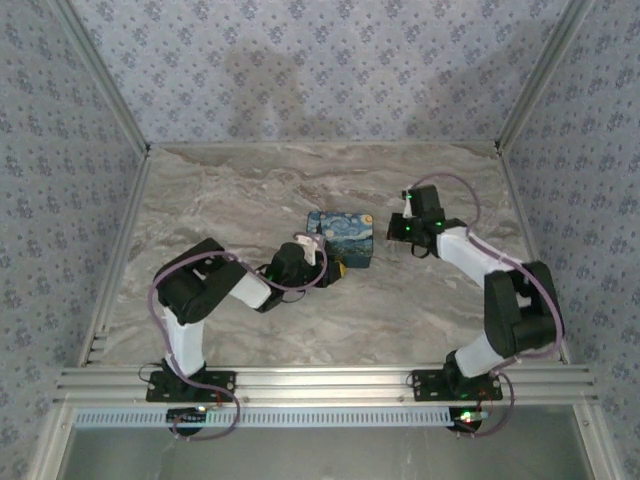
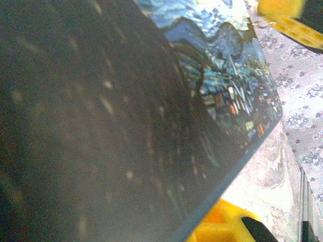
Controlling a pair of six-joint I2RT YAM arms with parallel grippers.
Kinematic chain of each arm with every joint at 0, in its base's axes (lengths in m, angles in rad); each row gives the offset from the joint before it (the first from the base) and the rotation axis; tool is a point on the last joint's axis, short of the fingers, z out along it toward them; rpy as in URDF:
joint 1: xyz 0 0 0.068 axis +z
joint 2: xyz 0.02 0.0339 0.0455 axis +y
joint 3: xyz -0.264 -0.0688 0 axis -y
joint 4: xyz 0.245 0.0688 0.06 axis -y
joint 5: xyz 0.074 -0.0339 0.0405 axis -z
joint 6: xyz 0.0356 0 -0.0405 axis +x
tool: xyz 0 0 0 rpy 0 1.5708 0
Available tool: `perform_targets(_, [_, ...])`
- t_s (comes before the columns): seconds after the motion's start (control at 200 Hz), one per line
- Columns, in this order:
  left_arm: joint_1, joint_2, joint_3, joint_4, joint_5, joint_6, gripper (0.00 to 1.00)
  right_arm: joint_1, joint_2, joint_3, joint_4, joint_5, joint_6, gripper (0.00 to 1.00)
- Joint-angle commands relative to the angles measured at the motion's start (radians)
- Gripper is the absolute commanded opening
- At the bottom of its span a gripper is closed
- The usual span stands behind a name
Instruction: Unlock a padlock with a key
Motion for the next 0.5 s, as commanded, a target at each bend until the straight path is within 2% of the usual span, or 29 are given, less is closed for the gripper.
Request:
perform_targets(0.0, [0.013, -0.036, 0.043, -0.331, 0.018, -0.085, 0.03, -0.045, -0.114, -0.076, 0.026, -0.168, 0.034, 0.0])
perform_targets(0.11, [0.018, -0.079, 0.126, -0.49, 0.022, -0.101, 0.03, -0.105, -0.234, -0.179, 0.102, -0.347, 0.088, 0.0])
perform_targets(0.295, [0.023, -0.113, 0.235, -0.615, 0.026, -0.163, 0.03, -0.166, -0.434, -0.331, 0.249, -0.604, 0.2, 0.0])
perform_targets(0.41, [0.022, -0.12, 0.277, -0.648, 0.021, -0.205, 0.03, -0.162, -0.538, -0.385, 0.303, -0.682, 0.249, 0.0])
perform_targets(0.495, [0.022, -0.121, 0.3, -0.644, 0.015, -0.236, 0.03, -0.157, -0.6, -0.406, 0.304, -0.696, 0.267, 0.0])
